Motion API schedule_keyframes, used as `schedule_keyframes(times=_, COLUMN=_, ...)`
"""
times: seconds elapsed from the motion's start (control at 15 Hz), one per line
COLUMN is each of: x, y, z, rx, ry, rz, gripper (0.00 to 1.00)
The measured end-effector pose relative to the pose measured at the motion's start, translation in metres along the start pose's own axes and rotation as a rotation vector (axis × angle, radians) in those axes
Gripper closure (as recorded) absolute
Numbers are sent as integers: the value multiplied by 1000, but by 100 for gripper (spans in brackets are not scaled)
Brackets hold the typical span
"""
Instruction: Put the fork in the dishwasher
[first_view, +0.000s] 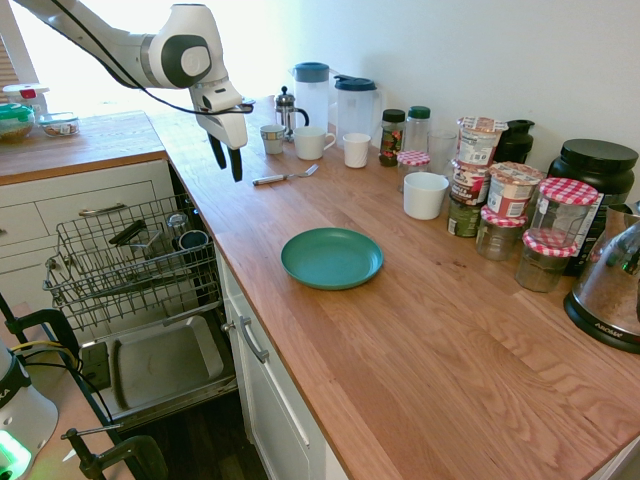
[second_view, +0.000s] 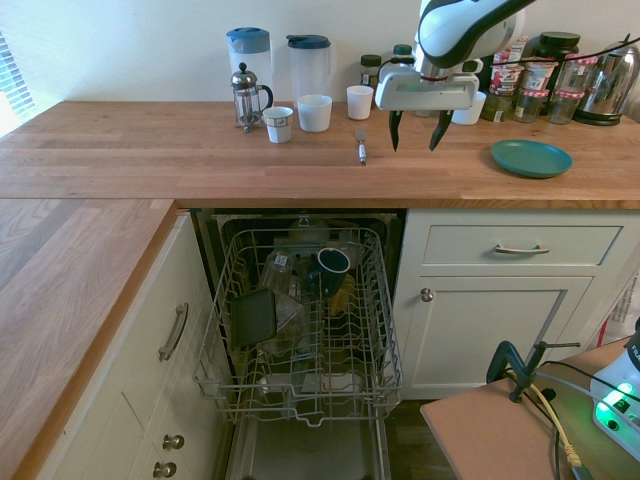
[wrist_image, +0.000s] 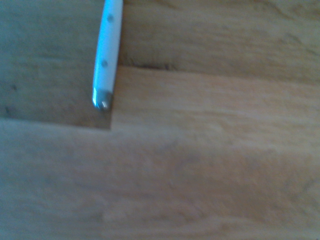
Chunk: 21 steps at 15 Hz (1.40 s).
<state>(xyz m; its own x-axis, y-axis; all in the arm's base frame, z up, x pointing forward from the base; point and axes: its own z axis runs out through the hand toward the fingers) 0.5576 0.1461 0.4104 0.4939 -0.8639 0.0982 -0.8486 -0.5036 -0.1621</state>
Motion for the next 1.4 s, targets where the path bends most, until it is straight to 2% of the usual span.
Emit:
schedule_keyframes(times=0.4, x=15, y=-73, z=19, rx=51, ry=13, rz=115, gripper=0)
schedule_keyframes(times=0.8, x=36, y=-115, z=45, rx=16, ry=34, rz=260, gripper=0)
schedule_keyframes(times=1.4, x=58, y=-143, z=88, rx=-33, ry=20, rz=303, gripper=0)
